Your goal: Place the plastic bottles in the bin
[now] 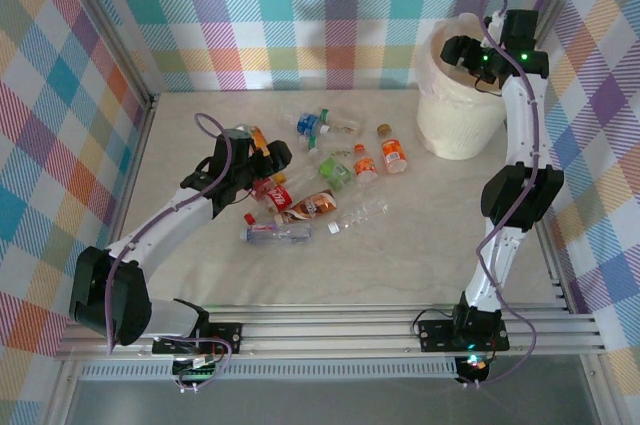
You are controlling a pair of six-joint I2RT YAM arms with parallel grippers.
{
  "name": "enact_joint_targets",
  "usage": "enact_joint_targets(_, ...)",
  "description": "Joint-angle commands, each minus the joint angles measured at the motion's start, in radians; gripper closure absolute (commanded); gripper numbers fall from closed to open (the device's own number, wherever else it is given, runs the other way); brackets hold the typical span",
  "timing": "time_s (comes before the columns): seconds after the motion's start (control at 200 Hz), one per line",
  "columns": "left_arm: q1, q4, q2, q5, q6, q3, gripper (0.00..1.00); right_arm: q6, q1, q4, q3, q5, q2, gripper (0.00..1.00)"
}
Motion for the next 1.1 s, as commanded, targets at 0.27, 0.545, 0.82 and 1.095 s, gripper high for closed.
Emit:
enact_joint_targets(0.27,-0.002,-0.048,-0.024,-0.051,0.007,-0.015,0.0,-0.013,0.008,0.039,0.037,-0.123,0.034,0.0)
enact_joint_targets(0.545,-0.002,-0.135,-0.022,-0.13,-0.023,-0.002,0.0,-0.004,0.007,0.044,0.048,0.026,-0.006,0.0)
enact_joint_targets(0.82,0.0,-0.227,0.002,-0.217,-0.075,0.024,0.0,-0.04,0.008,0.016,0.041,0.017,-0.091,0.0)
enact_joint_targets(1.095,0.034,-0.309,0.054,-0.26,-0.143,0.055,0.0,-0.079,0.026,0.144,-0.272,-0.108,-0.366,0.0)
